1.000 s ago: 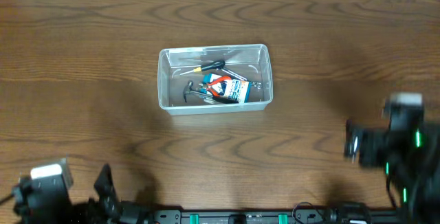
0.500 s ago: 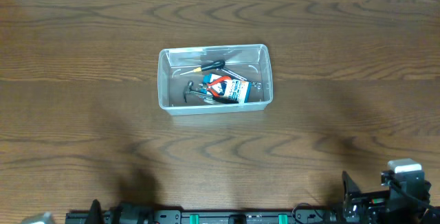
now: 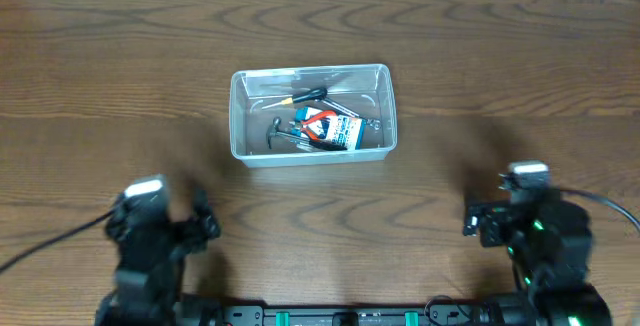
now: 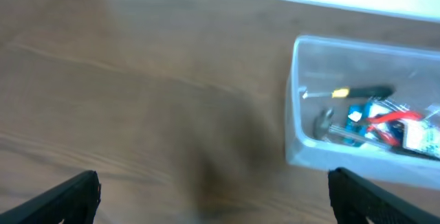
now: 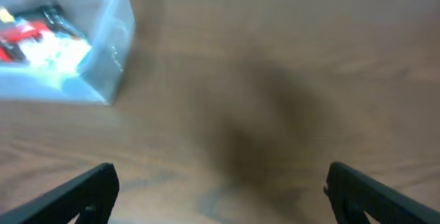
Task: Pack container
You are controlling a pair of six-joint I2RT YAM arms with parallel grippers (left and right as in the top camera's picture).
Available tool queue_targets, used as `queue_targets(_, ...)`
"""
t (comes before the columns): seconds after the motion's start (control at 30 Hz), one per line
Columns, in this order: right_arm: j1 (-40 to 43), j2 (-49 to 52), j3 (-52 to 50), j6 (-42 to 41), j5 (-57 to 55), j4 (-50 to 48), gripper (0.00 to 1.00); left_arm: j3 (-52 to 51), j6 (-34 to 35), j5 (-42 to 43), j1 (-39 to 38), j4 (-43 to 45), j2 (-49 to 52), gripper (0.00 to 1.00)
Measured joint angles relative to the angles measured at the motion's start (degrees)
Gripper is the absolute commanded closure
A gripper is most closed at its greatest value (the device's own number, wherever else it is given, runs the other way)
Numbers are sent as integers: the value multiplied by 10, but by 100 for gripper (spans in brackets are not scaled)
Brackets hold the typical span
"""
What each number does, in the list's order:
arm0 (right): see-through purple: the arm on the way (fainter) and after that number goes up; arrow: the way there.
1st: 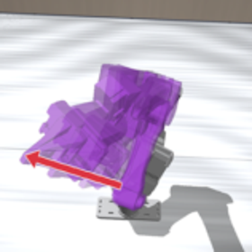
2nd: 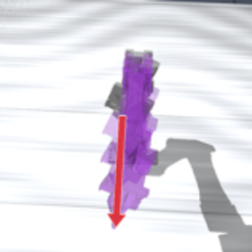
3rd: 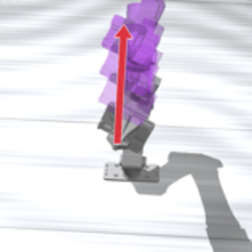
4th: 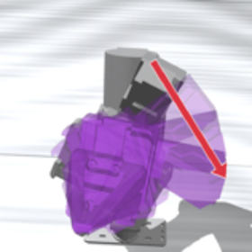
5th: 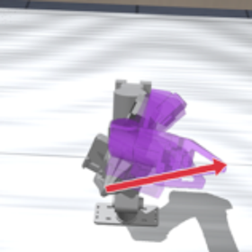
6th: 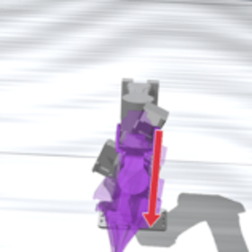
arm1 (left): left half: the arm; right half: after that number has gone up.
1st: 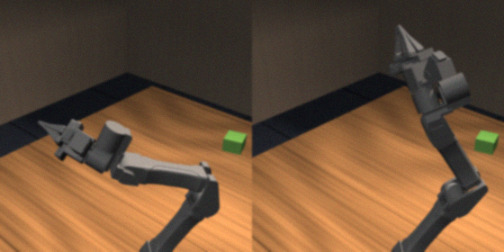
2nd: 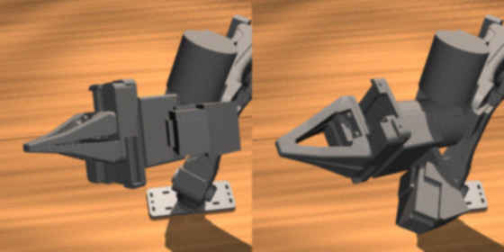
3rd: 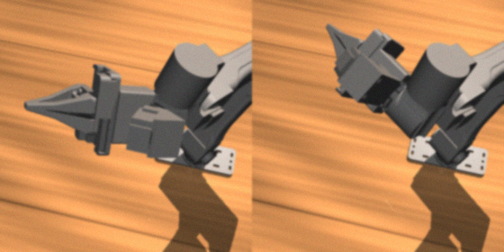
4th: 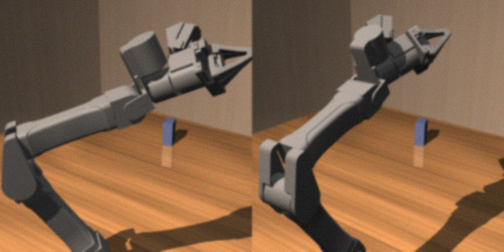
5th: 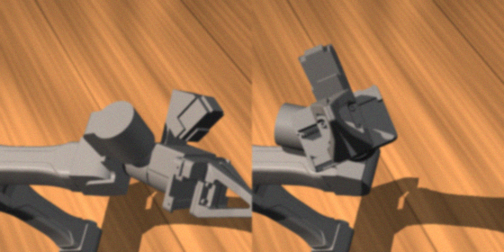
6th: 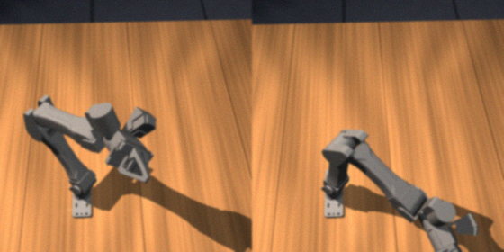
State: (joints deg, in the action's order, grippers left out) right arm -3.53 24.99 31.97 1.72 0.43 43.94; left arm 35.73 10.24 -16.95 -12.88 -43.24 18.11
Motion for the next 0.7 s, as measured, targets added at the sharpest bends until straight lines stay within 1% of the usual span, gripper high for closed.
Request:
queue_targets(0.1, 0, 34, -41, 0, 0, -34, 1, -49, 0, 1, 0, 44, 37, 2)
queue_targets(0.23, 0, 72, -45, 0, -15, -58, 1, -59, 0, 0, 0, 75, 79, 2)
queue_targets(0.43, 0, 113, -45, 0, -20, -56, 1, -59, 0, 0, 0, 75, 137, 2)
queue_targets(0.7, 0, 121, -45, 0, -20, -56, 1, -59, 0, 0, 0, 75, 187, 2)
